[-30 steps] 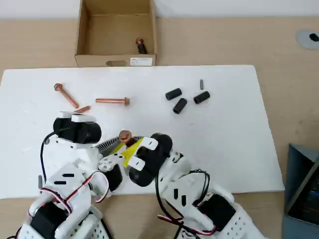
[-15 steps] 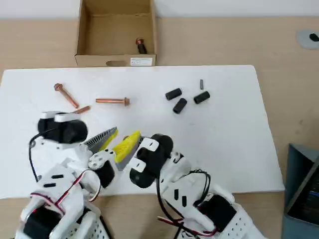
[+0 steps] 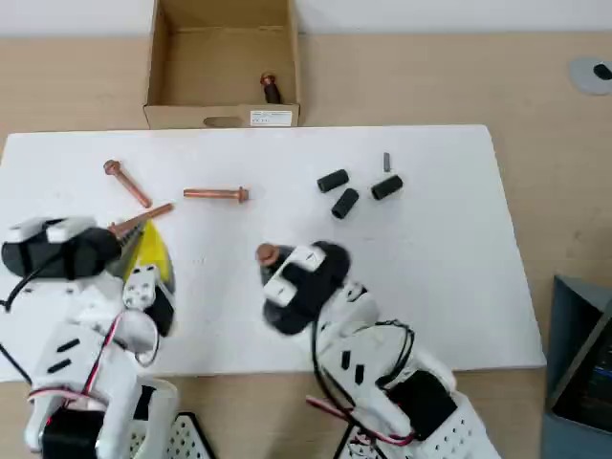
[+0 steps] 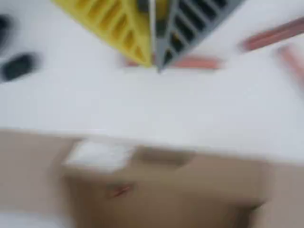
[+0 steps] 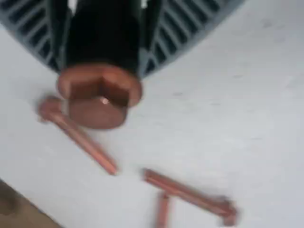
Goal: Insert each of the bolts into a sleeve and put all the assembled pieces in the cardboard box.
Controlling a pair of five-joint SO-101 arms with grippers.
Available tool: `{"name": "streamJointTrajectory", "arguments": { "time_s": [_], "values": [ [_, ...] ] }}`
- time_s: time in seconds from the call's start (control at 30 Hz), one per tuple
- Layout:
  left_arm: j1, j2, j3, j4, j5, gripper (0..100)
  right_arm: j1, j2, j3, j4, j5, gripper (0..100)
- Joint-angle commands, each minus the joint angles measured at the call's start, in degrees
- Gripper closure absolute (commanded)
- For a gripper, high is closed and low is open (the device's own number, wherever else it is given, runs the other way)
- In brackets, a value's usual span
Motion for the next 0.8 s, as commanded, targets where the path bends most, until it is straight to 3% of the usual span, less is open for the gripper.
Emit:
{"name": "streamJointTrajectory", "arguments": {
  "time_s": [0.0,0.17,0.57,0.77],
  "values": [
    [-7.74,0.04,7.12,0.0,-2.2,100,3.82,-7.87,-4.88,-0.09,-3.69,98.9],
    [-13.1,0.04,16.09,0.0,-2.2,100,4.44,-1.27,-13.58,5.63,-7.74,98.9],
    [-12.48,0.04,24.97,0.0,-2.2,100,9.54,37.85,-43.3,5.45,-10.81,98.9],
    [-12.48,0.04,28.31,0.0,-2.2,100,12.44,55.16,-54.73,-0.09,-10.55,98.9]
  ]
}}
